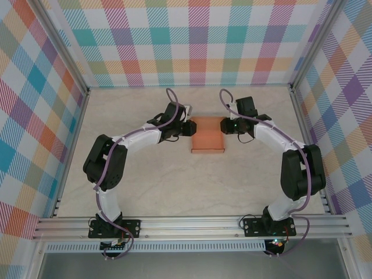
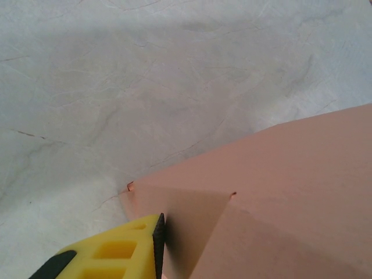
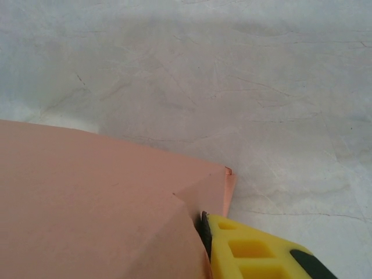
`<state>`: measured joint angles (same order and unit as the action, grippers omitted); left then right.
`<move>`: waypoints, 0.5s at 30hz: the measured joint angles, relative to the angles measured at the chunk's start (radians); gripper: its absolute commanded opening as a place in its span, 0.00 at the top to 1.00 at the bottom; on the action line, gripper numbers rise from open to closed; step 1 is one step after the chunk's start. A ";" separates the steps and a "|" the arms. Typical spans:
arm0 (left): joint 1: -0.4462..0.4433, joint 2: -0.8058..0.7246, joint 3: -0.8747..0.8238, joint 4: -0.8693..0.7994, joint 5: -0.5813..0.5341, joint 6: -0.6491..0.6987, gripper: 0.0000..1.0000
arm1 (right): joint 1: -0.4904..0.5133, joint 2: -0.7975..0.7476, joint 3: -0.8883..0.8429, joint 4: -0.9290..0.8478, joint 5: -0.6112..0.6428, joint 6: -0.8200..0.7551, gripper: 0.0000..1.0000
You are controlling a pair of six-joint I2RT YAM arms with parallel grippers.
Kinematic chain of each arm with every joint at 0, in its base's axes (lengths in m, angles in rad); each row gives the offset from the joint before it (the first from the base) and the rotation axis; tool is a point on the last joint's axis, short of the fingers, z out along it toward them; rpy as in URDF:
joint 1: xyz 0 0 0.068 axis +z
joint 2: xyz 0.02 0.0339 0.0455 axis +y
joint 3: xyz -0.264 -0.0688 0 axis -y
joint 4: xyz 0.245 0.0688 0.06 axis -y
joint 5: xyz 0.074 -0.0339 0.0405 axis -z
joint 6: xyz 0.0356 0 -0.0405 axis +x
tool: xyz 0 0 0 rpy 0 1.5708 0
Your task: Fold the paper box
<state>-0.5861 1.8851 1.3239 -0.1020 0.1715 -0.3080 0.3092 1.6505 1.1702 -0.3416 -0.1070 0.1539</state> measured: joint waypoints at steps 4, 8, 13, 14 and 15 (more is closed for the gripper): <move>-0.003 0.000 -0.019 0.030 0.000 -0.044 0.74 | 0.016 -0.005 -0.020 0.016 0.026 0.047 0.81; -0.008 0.000 -0.048 0.070 0.000 -0.066 0.74 | 0.024 -0.014 -0.055 0.051 0.048 0.072 0.82; -0.017 0.000 -0.088 0.143 0.000 -0.067 0.74 | 0.027 -0.060 -0.137 0.119 0.059 0.072 0.83; -0.018 -0.002 -0.099 0.160 0.000 -0.067 0.74 | 0.027 -0.076 -0.164 0.139 0.059 0.071 0.83; -0.020 -0.003 -0.107 0.171 0.000 -0.066 0.74 | 0.027 -0.090 -0.186 0.155 0.059 0.070 0.84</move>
<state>-0.6064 1.8820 1.2167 0.0692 0.1711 -0.3744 0.3359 1.5604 0.9840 -0.1864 -0.0479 0.2237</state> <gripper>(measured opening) 0.258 0.169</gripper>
